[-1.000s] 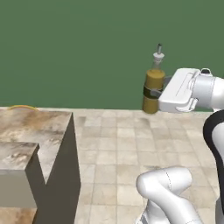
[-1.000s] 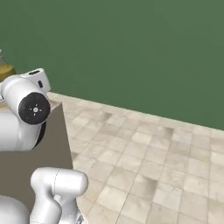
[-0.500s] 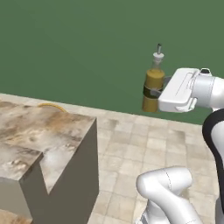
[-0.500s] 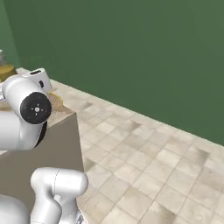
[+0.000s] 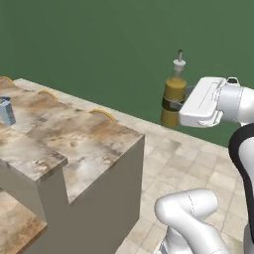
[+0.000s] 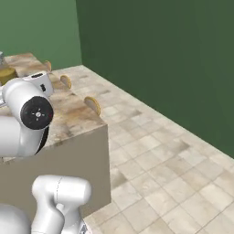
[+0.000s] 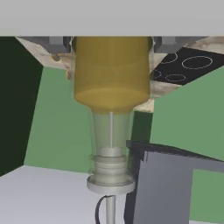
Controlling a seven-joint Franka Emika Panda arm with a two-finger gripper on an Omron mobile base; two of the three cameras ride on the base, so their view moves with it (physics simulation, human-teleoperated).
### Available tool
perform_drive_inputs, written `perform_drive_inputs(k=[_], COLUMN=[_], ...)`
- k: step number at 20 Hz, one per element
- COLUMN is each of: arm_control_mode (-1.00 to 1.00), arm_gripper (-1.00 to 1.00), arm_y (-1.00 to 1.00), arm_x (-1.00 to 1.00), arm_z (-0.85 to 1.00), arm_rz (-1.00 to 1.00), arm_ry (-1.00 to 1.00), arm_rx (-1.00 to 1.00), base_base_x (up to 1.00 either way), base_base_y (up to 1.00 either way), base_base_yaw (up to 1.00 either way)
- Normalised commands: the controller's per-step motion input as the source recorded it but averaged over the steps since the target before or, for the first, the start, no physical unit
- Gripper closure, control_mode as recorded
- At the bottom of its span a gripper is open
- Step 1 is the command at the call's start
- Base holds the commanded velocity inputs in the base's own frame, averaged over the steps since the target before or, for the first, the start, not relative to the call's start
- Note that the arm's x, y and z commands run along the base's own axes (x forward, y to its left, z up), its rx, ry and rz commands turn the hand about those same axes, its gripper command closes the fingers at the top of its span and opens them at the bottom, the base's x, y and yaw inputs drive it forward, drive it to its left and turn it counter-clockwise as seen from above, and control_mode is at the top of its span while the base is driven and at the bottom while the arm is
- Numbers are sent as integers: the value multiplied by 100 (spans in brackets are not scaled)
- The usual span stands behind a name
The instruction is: Move the shaker and oil and vinegar bottle from the cabinet to the dining counter.
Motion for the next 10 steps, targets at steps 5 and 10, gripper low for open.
perform_drive_inputs(k=[5,10], arm_control_mode=[100,100], arm_gripper=[100,100], arm_y=[0,0], arm_x=[0,0], arm_z=[0,0], arm_rz=[0,0], arm_ry=[0,0], arm_rx=[0,0], base_base_x=[59,66], base_base_y=[-20,-30], base_base_yaw=[49,46])
